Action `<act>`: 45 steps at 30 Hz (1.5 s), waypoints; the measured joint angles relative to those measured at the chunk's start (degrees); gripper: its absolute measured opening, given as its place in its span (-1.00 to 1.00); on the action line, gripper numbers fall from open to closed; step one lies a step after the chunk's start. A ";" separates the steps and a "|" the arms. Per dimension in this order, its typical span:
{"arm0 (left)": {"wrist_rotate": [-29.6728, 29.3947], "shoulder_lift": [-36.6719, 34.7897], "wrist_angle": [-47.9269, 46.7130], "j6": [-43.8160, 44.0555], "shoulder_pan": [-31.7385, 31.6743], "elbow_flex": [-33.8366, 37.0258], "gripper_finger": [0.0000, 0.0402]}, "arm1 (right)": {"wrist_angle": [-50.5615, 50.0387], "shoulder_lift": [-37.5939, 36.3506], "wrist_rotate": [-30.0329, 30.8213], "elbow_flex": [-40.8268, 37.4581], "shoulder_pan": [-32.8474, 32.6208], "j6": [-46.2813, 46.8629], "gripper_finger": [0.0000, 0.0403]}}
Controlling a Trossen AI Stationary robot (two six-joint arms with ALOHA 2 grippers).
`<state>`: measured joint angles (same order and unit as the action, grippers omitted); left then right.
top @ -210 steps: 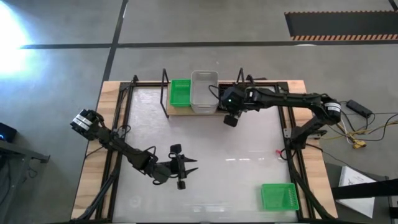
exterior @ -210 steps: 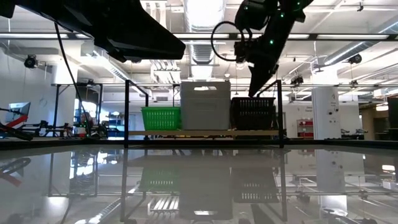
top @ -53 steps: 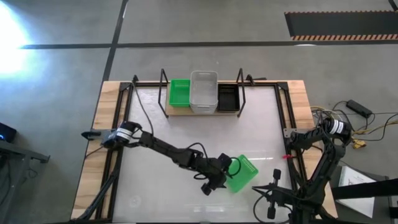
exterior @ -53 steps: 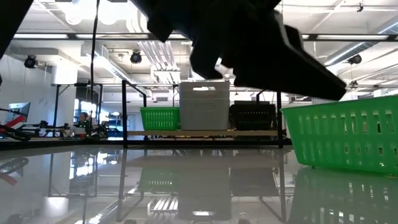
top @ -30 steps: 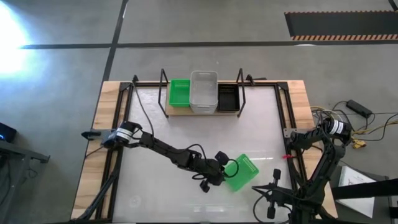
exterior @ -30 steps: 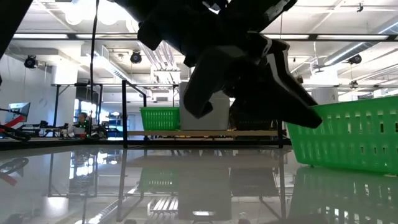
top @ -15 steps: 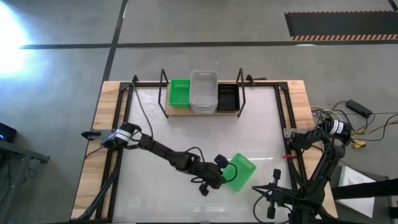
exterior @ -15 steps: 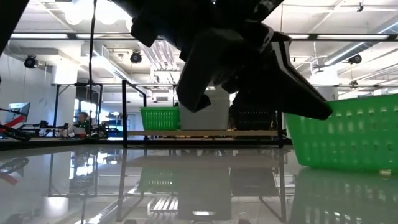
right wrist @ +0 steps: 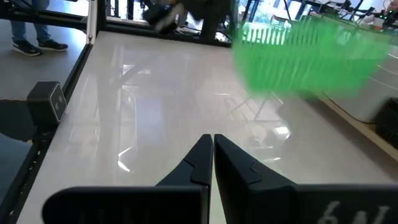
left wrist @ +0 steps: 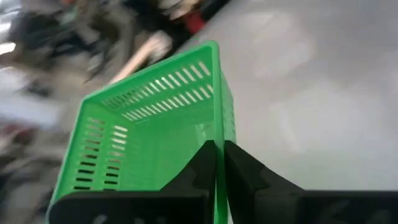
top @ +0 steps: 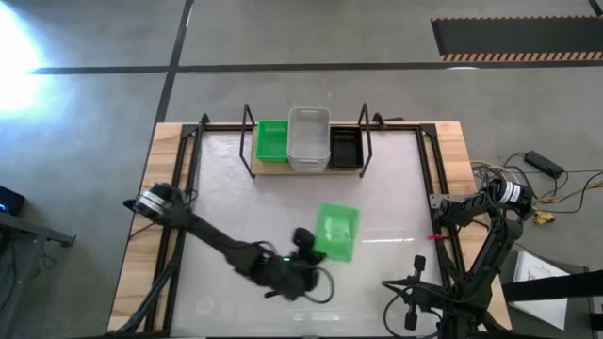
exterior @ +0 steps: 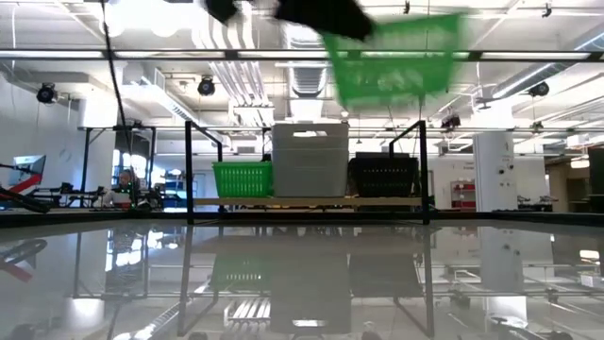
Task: Stack baskets on shelf by color
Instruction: Stack the green bin on the stacked green bins on the shelf
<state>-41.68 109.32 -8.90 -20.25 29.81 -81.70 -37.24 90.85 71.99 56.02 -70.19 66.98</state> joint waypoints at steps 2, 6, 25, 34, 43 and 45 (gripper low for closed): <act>-7.65 -3.91 -6.01 3.13 2.01 0.85 -0.99 | 0.22 0.00 0.00 -0.15 0.00 0.01 -0.96; -13.41 -13.97 -19.60 15.60 3.83 4.70 -1.00 | 0.10 0.00 0.02 -0.41 0.00 -0.03 -0.96; 17.50 -40.08 -23.04 -12.88 -41.54 22.83 -1.00 | 0.05 0.00 0.20 -1.12 2.15 -0.97 -0.96; 28.00 -35.04 -21.12 -16.60 -49.88 22.83 -1.00 | 0.37 0.00 0.11 -1.12 2.14 0.55 -0.96; 27.88 -32.37 -18.52 -16.59 -50.63 23.00 -0.96 | 0.69 0.00 0.09 -1.10 2.14 0.55 -0.96; 27.84 -31.95 -18.50 -16.65 -50.78 22.98 -0.92 | 0.69 0.00 0.09 -1.10 2.14 0.52 -0.96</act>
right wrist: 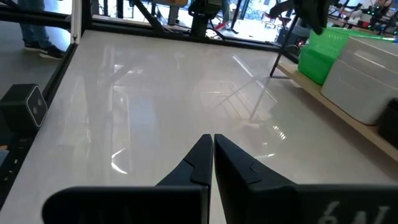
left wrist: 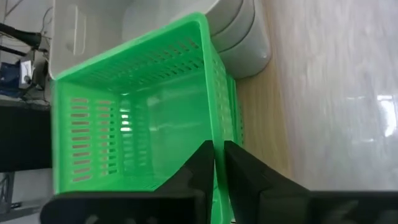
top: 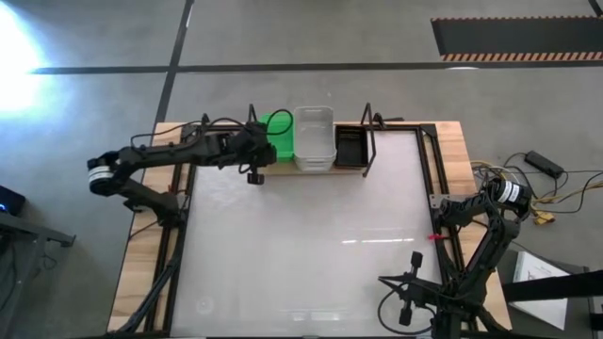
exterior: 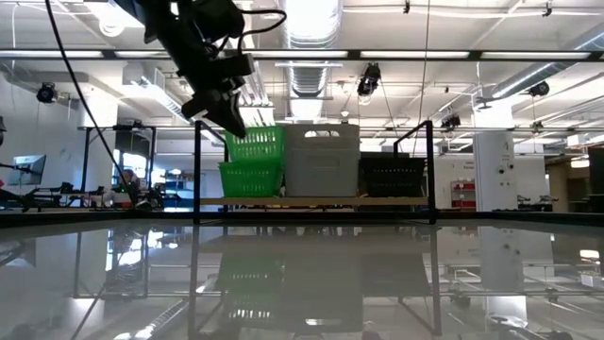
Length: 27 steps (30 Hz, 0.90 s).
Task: Stack baskets on shelf by color
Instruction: Stack the green bin on the stacked green bins on the shelf, then return to Home Position
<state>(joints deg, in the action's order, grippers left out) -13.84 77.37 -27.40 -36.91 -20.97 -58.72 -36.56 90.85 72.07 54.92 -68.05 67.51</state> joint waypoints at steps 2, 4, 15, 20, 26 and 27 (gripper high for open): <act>-0.96 0.32 -0.06 0.03 -0.15 0.05 -0.88 | 0.00 0.00 0.00 0.00 0.00 0.02 -0.96; -3.75 0.79 -0.16 0.03 -0.20 0.15 -0.85 | 0.02 0.00 0.00 0.00 0.00 0.02 -0.96; -7.83 1.82 -0.28 0.11 -0.27 0.22 -0.83 | 0.05 0.00 0.00 0.00 -0.01 0.02 -0.96; -8.13 1.74 -0.48 1.37 -0.18 -0.25 -0.83 | 0.07 0.00 0.00 0.00 -0.02 0.00 -0.96; -8.28 -1.14 -0.53 12.86 2.46 -2.80 -0.83 | 0.12 0.00 -0.01 -0.40 0.07 0.19 -0.96; -8.33 -1.82 -0.77 14.98 3.19 -2.92 -0.83 | 0.14 0.00 -0.02 -0.64 0.10 1.00 -0.96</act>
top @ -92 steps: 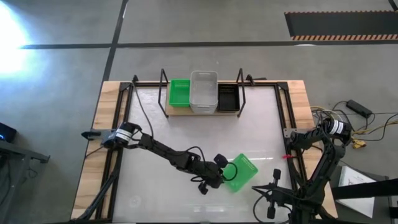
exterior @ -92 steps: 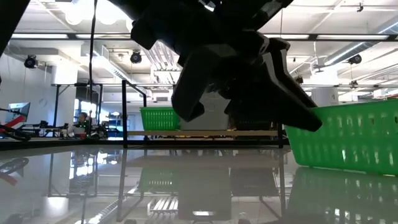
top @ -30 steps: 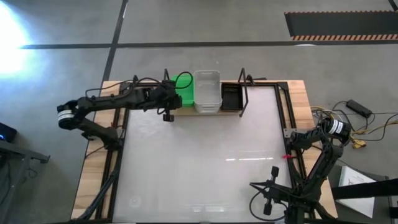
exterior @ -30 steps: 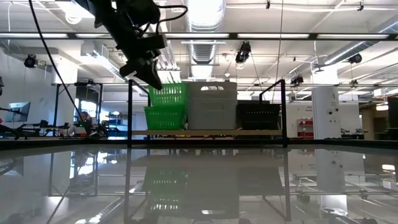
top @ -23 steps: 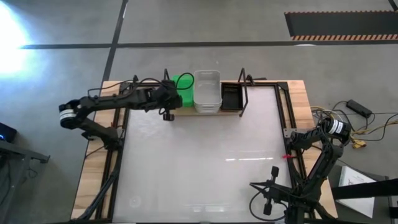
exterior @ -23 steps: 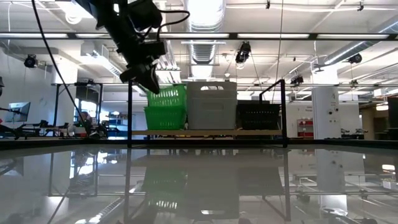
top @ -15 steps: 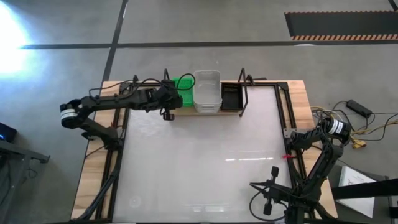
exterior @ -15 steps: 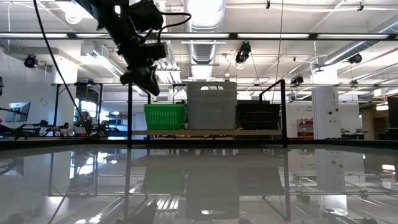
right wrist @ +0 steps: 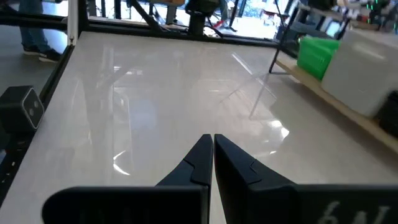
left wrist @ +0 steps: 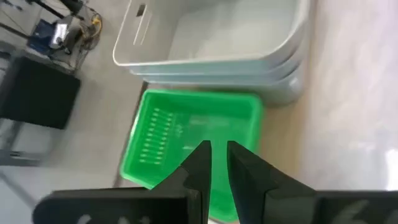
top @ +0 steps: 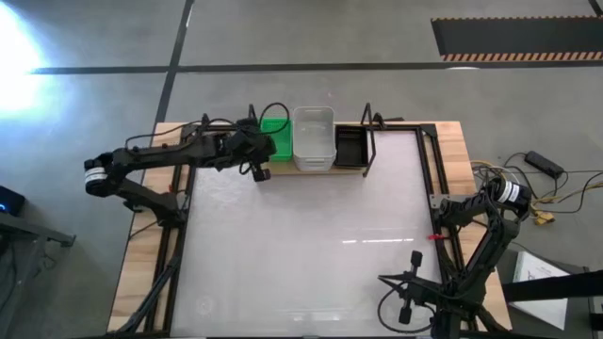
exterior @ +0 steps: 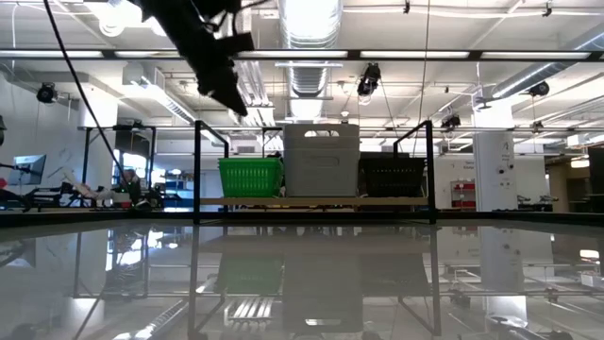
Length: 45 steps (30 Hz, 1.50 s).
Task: Stack baskets on shelf by color
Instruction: Return to Home Position
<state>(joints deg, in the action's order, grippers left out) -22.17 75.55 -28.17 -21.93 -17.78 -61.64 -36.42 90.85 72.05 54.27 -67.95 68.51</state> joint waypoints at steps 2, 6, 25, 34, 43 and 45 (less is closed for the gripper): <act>0.04 -1.71 -1.15 3.84 2.01 -0.29 -0.83 | -0.10 0.00 -0.32 -0.67 0.34 3.01 -0.96; 0.09 -5.01 -2.96 10.88 7.46 0.12 -0.83 | 0.02 -0.02 -9.42 -2.81 2.17 7.13 -0.96; 0.29 -6.46 13.00 23.18 28.26 11.57 -0.84 | 67.63 -28.63 -49.66 -37.80 39.97 -56.82 -0.96; 0.24 -6.60 14.29 24.70 28.24 12.61 -0.84 | 54.07 -60.36 -57.33 -44.41 52.45 -59.54 -0.96; 0.24 -6.74 17.00 27.50 27.04 13.62 -0.84 | 43.52 -78.93 -57.54 -47.88 55.26 -60.70 -0.96; 0.23 -7.27 20.25 27.50 25.89 15.64 -0.84 | 43.46 -82.49 -57.60 -49.52 55.26 -60.58 -0.96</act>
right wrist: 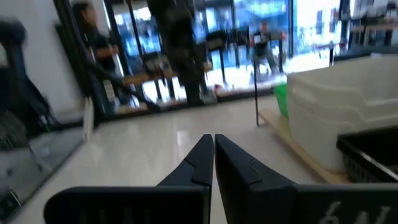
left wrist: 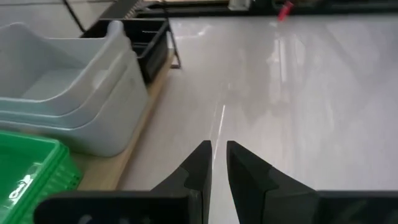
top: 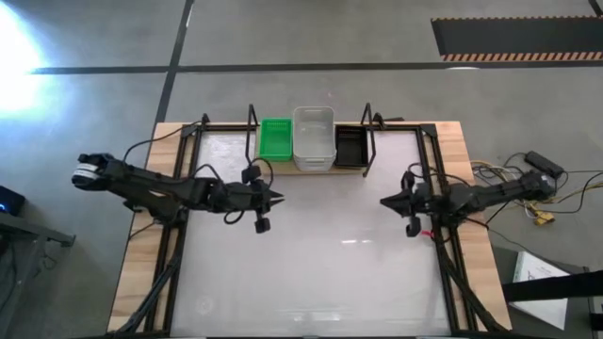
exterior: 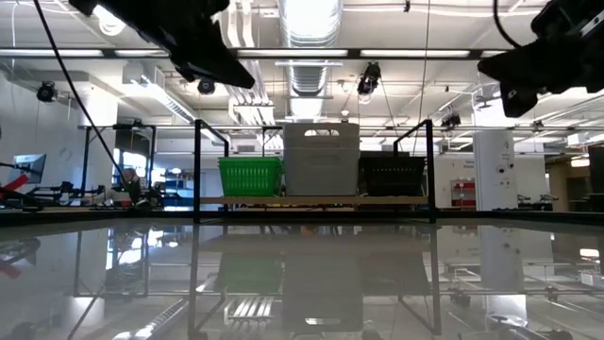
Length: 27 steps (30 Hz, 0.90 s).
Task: Stack baskets on shelf by color
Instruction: Return to Home Position
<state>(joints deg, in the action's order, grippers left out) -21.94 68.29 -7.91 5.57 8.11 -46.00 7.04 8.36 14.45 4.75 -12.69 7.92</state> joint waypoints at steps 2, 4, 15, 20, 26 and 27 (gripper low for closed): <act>0.02 -0.88 3.82 0.03 -1.58 2.50 -0.84 | -0.01 -3.01 -0.10 -1.84 0.00 0.02 -0.96; 0.30 -2.33 7.26 0.15 -3.35 5.39 -0.84 | 0.14 -6.10 -0.76 -3.52 0.03 0.00 -0.96; 13.24 -18.90 18.92 2.93 -16.18 22.38 -0.84 | -3.70 -8.37 -4.23 -4.04 0.35 0.04 -0.96; 15.79 -29.53 19.76 2.88 -18.75 29.97 -0.84 | -4.06 -8.14 -4.21 -4.04 0.35 1.23 -0.96; 21.35 -42.11 19.95 3.56 -18.64 36.87 -0.84 | -4.07 -8.11 -4.17 -4.06 0.35 1.62 -0.96; 21.47 -43.74 19.97 3.96 -18.60 37.80 -0.84 | -4.09 -8.04 -4.15 -4.06 0.35 1.88 -0.96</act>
<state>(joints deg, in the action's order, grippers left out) -0.47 24.54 12.05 9.54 -10.49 -8.20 2.95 0.32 10.30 0.69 -12.34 9.80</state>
